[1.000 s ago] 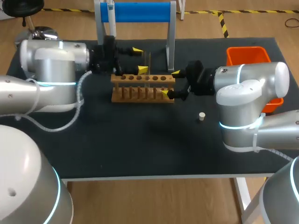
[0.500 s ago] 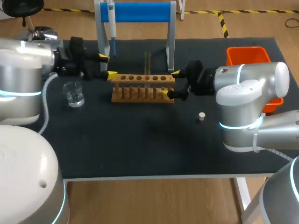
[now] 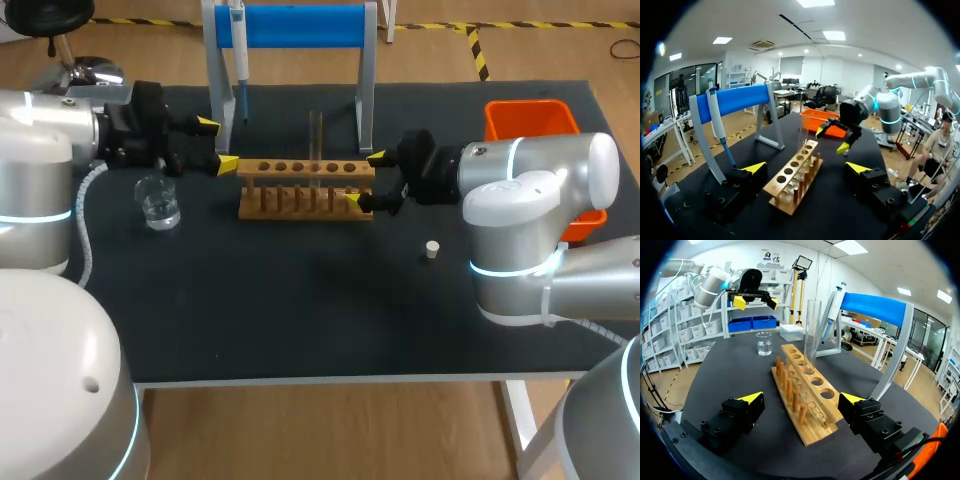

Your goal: Invert the test tube, pick up the pipette, mount the tip to pipette, aspirate from beaker and dispense into the tube, eject the tip, return the pipette, and cap with the stopper.

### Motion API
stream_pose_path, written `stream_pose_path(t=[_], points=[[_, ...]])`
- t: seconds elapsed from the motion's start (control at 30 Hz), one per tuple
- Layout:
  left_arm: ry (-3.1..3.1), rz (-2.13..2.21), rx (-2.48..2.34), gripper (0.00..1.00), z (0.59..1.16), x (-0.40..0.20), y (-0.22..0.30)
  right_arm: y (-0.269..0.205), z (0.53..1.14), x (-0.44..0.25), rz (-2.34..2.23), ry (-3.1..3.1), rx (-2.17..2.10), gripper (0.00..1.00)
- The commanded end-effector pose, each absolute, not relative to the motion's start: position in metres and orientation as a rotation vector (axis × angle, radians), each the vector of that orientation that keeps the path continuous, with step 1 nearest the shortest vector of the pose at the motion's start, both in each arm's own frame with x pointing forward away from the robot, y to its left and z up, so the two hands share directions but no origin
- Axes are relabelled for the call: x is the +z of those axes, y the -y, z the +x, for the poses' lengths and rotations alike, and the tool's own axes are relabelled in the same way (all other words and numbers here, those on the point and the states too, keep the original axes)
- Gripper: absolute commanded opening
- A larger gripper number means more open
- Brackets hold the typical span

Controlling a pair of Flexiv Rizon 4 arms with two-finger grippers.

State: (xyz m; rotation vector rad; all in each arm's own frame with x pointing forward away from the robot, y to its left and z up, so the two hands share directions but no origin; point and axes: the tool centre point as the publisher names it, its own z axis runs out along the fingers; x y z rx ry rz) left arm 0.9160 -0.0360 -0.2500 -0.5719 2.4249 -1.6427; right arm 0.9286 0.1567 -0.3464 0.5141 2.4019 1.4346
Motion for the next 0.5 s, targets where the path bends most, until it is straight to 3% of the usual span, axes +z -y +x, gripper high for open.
stream_pose_path(t=[0.03,0.5], points=[[-2.409,-0.631,-1.628,1.0,0.92,-0.253,0.027,-0.156,0.928,-0.346,0.512,-2.402,1.437,1.0],[-2.074,-1.215,-1.149,1.0,0.936,-0.272,-0.172,-0.156,0.928,-0.346,0.512,-2.402,1.437,1.0]])
